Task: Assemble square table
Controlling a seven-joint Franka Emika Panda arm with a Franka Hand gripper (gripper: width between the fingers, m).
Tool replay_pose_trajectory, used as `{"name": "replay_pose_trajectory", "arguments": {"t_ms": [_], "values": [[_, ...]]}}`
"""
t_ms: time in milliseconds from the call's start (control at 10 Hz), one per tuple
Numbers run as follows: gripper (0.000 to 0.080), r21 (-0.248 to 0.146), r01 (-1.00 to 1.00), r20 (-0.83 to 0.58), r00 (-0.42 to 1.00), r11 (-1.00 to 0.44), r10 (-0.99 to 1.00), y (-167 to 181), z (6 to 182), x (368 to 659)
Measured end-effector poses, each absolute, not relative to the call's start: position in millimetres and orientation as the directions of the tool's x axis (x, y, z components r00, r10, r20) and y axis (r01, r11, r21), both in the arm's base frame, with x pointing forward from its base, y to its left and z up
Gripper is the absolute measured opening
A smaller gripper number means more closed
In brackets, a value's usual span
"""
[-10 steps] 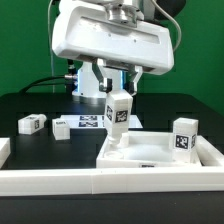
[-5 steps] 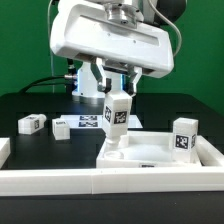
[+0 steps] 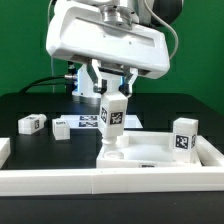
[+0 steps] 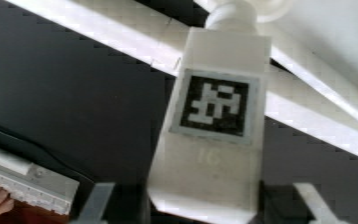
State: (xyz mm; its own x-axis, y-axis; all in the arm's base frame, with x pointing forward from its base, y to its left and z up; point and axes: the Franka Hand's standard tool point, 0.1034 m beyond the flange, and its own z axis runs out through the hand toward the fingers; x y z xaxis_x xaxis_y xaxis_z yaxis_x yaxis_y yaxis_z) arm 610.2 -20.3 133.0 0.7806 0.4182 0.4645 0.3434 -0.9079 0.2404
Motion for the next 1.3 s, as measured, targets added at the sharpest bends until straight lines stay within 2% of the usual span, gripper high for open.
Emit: {"name": "replay_pose_trajectory", "arguments": {"t_ms": [700,1000,1300], "values": [[0.0288,0.234,0.35,0.47,0.776,-0.907,0.42,-13.5,132.4,610.6],[0.0288,0.169,0.342,0.44,0.813,-0.924,0.381,-23.2,122.1,602.8],[0.0288,0.155,0.344,0.442,0.814,-0.926,0.376,-18.9,123.5,604.0]]}}
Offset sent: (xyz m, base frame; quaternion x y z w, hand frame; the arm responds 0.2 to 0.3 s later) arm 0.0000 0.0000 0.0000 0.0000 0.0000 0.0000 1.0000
